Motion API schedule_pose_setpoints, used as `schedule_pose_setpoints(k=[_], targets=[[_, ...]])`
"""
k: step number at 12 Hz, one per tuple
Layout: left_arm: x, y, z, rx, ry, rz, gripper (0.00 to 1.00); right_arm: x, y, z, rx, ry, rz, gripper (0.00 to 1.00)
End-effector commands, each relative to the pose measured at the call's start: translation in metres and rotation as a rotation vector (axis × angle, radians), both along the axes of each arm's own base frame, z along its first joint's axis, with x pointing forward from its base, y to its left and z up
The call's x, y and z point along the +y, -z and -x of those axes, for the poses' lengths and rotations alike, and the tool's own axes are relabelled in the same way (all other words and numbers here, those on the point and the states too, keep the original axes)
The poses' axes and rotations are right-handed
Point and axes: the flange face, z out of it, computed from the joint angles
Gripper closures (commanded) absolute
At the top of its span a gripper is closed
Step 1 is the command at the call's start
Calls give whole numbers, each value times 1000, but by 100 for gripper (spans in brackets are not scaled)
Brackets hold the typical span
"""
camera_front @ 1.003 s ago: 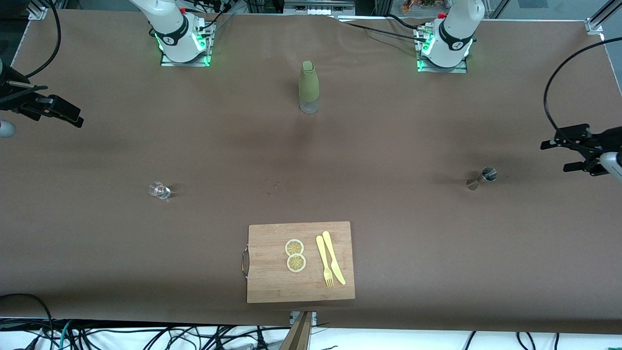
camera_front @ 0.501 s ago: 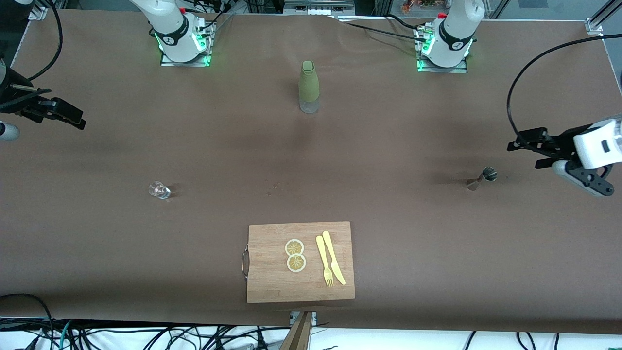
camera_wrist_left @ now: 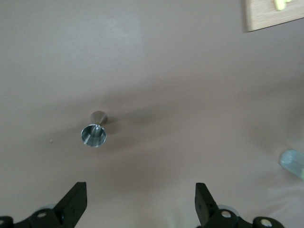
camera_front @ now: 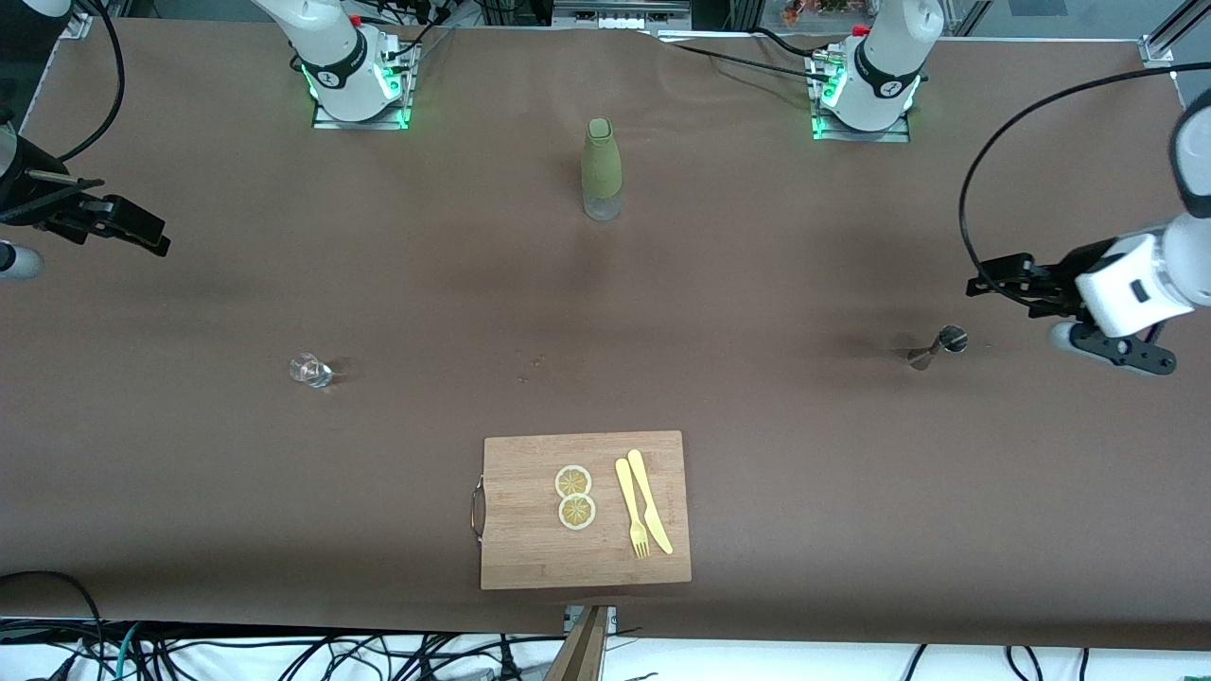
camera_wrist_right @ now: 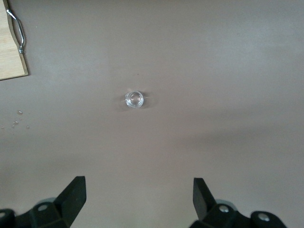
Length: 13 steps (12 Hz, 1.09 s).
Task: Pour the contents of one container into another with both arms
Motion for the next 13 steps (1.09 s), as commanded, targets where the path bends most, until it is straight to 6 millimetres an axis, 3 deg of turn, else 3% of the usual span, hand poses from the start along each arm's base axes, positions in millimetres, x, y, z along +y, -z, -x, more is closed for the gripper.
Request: schedule_pose_setpoints(k=[1,4,7,9,13], targets=[[-4,-35,14,-44,-36,-95,0,2,-4,0,-9,-15,-11,0],[-3,-62,28,-15,-77,-142,0,3,-3,0,-7,-16,-11,0],[-2,-76,42,40,-142,-184,0,3,-4,0,-9,-16,-11,0],[4,-103,56,-15,-150,-181,0,3,-3,0,-7,-21,-11,0],[4,-106,66,-19,-152,-182,0,3,-2,0,-5,-22,-11,0]])
